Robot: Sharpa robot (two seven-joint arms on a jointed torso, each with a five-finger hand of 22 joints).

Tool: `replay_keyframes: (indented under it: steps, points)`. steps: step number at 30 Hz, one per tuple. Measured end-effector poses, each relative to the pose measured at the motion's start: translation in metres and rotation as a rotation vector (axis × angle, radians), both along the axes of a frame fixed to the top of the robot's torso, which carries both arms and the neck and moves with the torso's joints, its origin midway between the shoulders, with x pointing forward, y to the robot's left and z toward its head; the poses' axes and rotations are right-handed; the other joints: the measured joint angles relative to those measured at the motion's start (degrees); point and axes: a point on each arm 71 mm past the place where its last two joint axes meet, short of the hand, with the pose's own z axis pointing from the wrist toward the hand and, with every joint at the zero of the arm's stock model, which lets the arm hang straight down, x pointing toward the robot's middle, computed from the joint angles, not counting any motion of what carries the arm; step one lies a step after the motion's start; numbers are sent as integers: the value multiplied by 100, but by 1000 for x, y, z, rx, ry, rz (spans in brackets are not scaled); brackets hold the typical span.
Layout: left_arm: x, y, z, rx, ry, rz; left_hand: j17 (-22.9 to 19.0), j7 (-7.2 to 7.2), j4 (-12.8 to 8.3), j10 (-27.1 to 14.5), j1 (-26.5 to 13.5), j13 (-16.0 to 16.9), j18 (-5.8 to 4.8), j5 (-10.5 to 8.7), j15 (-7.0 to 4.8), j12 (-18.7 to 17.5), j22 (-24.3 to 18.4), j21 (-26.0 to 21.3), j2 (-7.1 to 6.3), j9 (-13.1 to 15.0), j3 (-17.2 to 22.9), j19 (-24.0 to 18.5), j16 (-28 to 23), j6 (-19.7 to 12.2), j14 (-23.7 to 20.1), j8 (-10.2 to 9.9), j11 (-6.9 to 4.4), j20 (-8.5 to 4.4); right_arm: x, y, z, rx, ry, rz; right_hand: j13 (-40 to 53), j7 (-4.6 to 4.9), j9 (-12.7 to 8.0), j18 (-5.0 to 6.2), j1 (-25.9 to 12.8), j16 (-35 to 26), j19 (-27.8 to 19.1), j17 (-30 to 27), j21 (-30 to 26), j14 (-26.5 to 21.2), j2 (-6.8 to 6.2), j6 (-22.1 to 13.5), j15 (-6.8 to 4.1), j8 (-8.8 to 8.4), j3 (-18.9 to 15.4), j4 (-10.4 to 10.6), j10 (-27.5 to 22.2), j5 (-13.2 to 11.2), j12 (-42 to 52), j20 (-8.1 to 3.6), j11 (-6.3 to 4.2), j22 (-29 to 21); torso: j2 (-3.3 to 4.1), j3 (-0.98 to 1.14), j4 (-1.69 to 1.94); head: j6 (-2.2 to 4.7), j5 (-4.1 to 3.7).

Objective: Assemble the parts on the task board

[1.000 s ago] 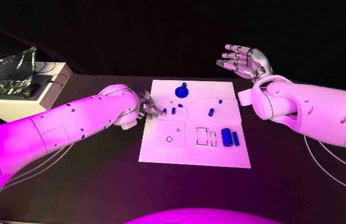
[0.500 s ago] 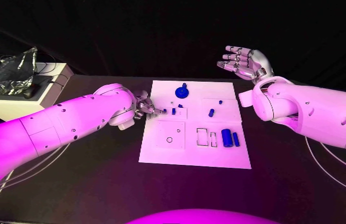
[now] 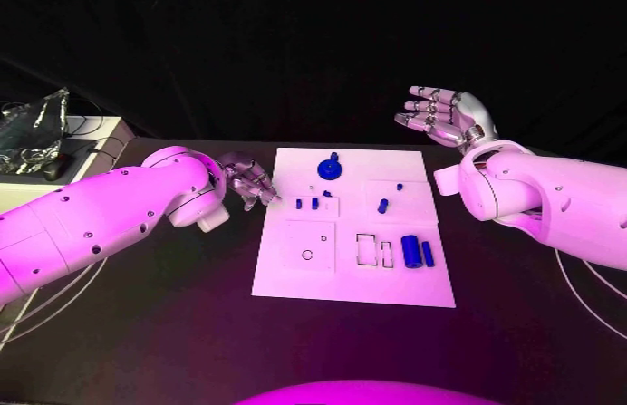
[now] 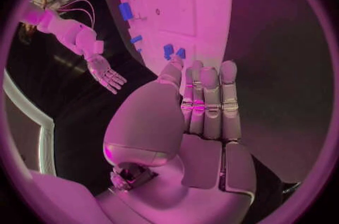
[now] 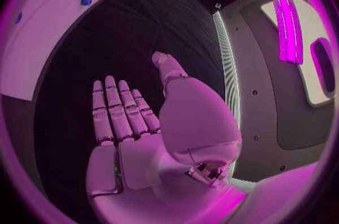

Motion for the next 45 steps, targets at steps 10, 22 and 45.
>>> replay_keyframes:
  steps: [10, 22, 45]
  points:
    - [7, -22, 15, -203, -225, -104, -1847, 111, -766, 164, 188, -1250, 59, -34, 249, -1539, -462, -879, -288, -1774, 1387, -532, -1443, 384, -457, -801, 258, 299, 1, -1, -1, -4, 7, 7, 38, 154, 51, -1, 303, 12, 1135, 34, 115, 1169, 342, 1184, -161, 0, 503, -548, 1164, -518, 0, -144, -187, 75, 8, 3, -7, 78, -47]
    - [17, -56, 9, -138, -445, -206, -1823, -21, -782, 349, 41, -1230, 91, -101, 217, -1793, -414, -917, -237, -2525, 922, -217, -613, 922, -365, -1128, 215, 306, 2, 1, -2, -30, 8, 30, 44, 179, 74, 0, 105, 12, 1385, 39, 154, 1439, 115, 1784, -274, 33, 1631, -658, 1564, -600, 23, -318, -289, 75, 26, 4, -12, 170, -105]
    - [19, -123, -8, 188, -468, -408, -1715, -69, -806, -151, 11, -590, 181, -101, 235, -743, 278, -585, -358, -2768, 660, -58, 1215, 1041, -775, -1306, 196, 275, 1, 12, -2, -46, 7, 71, 42, 199, 73, 0, 97, 12, 1405, 38, 110, 1438, 63, 1763, -274, 33, 1548, -512, 1564, -586, 22, -297, -289, 74, 40, 19, -32, 191, -125]
